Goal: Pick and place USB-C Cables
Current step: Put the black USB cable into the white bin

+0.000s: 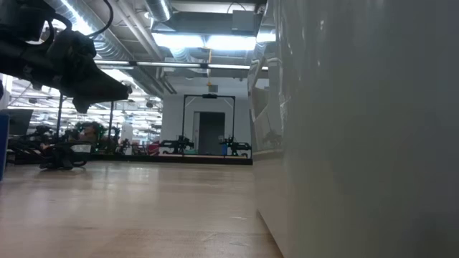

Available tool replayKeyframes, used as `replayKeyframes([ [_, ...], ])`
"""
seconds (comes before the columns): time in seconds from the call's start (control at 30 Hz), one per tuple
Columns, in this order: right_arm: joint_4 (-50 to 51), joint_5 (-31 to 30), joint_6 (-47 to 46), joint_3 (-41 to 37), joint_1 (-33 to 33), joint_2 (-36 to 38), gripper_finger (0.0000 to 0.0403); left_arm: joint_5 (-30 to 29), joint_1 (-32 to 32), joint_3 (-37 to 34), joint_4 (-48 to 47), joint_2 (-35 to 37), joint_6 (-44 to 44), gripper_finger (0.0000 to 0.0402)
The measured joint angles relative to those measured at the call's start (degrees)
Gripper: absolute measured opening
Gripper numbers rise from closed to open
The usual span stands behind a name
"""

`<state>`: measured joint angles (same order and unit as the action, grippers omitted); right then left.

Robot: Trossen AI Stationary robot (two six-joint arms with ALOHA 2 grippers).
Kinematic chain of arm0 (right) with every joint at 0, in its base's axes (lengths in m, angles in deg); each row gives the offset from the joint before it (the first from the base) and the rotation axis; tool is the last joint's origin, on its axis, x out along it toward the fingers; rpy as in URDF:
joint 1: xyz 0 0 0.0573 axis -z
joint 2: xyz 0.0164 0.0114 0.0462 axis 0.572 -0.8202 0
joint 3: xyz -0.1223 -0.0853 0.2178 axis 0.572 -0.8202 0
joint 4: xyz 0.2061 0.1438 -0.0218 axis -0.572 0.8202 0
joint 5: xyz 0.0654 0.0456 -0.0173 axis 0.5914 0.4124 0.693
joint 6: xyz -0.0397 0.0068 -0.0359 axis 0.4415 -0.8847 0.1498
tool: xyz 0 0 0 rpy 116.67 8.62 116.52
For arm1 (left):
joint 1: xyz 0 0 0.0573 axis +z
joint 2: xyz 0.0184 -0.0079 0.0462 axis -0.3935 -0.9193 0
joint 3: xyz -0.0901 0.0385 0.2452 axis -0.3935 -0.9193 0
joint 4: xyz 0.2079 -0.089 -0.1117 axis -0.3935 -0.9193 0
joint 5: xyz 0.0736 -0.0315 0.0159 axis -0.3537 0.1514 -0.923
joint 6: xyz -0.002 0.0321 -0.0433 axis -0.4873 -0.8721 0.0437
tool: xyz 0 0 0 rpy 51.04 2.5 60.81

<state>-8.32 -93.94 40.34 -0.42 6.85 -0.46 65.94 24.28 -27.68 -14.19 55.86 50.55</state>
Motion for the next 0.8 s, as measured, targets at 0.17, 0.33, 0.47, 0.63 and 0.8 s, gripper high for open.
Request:
replayKeyframes([
  [0.17, -10.46, -0.76, 2.65, -9.64, -2.1, 7.9, 0.0126, 0.0, -0.02, 0.0, 0.04, 0.0, 0.08, 0.0099],
  [0.33, -23.63, -0.85, 7.71, -18.53, -2.86, 13.66, 0.0126, 0.0, -0.02, 0.0, 0.07, 0.0, 0.03, 0.0099],
  [0.47, -31.57, -0.92, 11.83, -24.06, -3.36, 17.02, 0.0126, 0.0, -0.01, 0.0, 0.1, 0.0, 0.08, 0.0099],
  [0.63, -41.19, -0.52, 16.68, -30.16, -3.31, 19.96, 0.0124, -0.02, -0.02, 0.0, 0.13, 0.0, 0.08, 0.0099],
  [0.8, -48.59, 0.45, 20.15, -35.06, -3.16, 22.08, 0.0112, -2.94, 0.0, 0.0, 0.31, 0.0, 0.07, 0.0099],
])
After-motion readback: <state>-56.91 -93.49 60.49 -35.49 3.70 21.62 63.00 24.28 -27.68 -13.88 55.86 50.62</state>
